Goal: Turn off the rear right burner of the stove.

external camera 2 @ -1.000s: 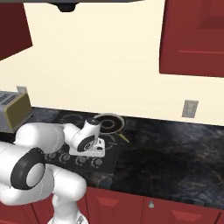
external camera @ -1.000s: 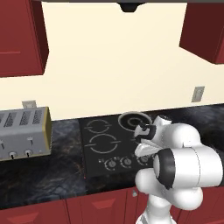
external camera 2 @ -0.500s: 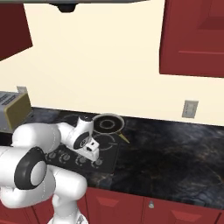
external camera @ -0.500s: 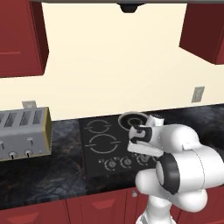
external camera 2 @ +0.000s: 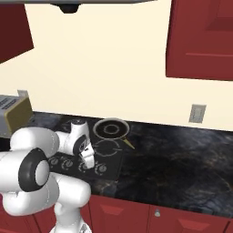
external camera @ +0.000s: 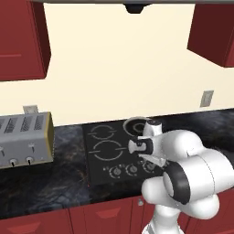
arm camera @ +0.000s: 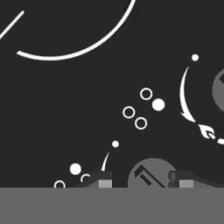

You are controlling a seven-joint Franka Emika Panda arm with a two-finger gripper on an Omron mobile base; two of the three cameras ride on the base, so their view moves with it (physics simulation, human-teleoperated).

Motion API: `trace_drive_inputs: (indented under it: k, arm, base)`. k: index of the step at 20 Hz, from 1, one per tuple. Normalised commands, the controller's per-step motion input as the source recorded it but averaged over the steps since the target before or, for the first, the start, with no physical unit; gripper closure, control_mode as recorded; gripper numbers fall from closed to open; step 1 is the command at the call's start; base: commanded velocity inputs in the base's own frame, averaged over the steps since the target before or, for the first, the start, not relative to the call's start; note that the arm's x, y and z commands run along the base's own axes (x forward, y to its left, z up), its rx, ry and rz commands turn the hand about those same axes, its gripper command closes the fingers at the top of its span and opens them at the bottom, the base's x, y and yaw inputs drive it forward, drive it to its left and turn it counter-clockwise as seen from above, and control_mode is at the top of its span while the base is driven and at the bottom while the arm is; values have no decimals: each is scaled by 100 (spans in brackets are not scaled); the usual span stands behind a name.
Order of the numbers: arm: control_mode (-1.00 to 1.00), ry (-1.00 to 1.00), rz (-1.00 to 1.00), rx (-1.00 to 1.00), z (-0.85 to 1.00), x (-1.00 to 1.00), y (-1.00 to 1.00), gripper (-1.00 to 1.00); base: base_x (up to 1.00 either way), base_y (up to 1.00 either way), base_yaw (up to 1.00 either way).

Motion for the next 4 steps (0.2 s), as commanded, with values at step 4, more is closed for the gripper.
trace_drive_inputs:
  k: [4]
  arm:
    - [-100,10,-69,-2,-47,-53,26,100]
  base:
    - [0,0,0]
